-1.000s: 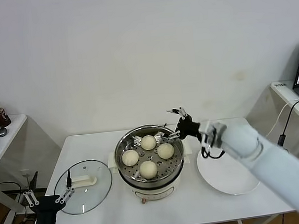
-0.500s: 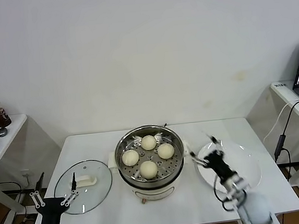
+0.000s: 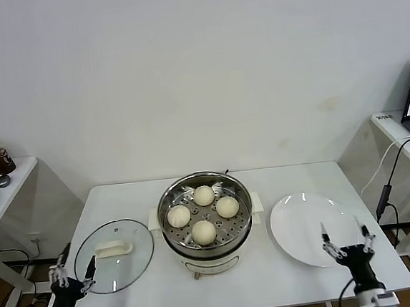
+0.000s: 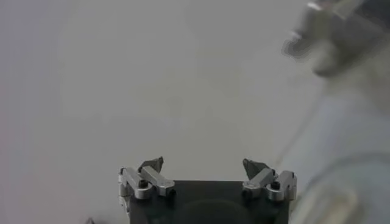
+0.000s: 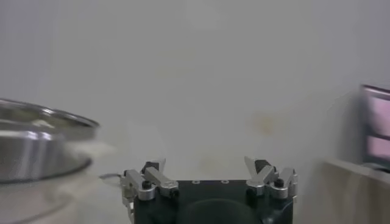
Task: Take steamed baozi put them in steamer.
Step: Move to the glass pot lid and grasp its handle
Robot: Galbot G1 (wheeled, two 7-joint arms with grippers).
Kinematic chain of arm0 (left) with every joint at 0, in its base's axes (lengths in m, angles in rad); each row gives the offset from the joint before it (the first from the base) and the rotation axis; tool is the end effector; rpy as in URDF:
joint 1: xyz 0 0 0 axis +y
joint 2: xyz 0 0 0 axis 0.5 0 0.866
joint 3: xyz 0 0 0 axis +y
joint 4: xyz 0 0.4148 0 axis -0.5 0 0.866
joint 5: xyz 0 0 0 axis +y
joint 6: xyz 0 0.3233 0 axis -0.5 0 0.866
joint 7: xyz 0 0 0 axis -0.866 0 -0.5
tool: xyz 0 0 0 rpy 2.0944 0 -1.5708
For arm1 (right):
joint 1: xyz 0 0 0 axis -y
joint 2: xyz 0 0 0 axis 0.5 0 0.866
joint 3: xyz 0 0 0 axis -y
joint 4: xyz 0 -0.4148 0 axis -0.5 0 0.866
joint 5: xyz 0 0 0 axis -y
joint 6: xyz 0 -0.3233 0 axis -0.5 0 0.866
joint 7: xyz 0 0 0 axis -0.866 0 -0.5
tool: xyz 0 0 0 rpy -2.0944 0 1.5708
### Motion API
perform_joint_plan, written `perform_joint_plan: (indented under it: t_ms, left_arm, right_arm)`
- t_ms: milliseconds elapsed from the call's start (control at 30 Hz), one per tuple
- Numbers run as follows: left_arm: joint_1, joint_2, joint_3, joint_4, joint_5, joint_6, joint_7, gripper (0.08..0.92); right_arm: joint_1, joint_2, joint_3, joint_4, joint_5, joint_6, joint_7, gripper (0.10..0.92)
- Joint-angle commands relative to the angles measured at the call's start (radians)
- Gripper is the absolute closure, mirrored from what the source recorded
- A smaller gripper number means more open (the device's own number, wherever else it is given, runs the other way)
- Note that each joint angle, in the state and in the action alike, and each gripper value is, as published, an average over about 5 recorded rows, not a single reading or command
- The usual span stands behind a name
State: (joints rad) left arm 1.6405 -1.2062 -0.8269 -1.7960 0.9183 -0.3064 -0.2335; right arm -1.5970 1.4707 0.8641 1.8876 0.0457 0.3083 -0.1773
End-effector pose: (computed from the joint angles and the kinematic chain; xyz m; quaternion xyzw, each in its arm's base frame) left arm 0.0892 0.2101 -0.4057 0.0127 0.7851 0.6187 0.0263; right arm 0.0890 -0.1335 -0.4090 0.0316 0.9919 -0.1170 0.0387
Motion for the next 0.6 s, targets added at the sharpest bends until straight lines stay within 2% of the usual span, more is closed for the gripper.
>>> perform_joint_plan:
  t_ms: [33, 300, 600]
  left_arm:
    - [-0.181, 0.146, 0.071, 0.281, 0.393, -0.017, 0.016, 0.177]
    - [-0.279, 0.172, 0.149, 0.345, 0.394, -0.02, 0.024, 0.177]
    - [-0.361, 0.161, 0.197, 0.39, 0.39, -0.022, 0.017, 0.177]
  right_arm:
    - [-0.062, 0.071, 0.104, -0.001, 0.001, -0.003, 0.032, 0.203]
    - [-0.059, 0.093, 0.089, -0.009, -0.022, 0.003, 0.036, 0.203]
    - [-0.067, 0.099, 0.087, -0.005, -0.028, 0.004, 0.035, 0.203]
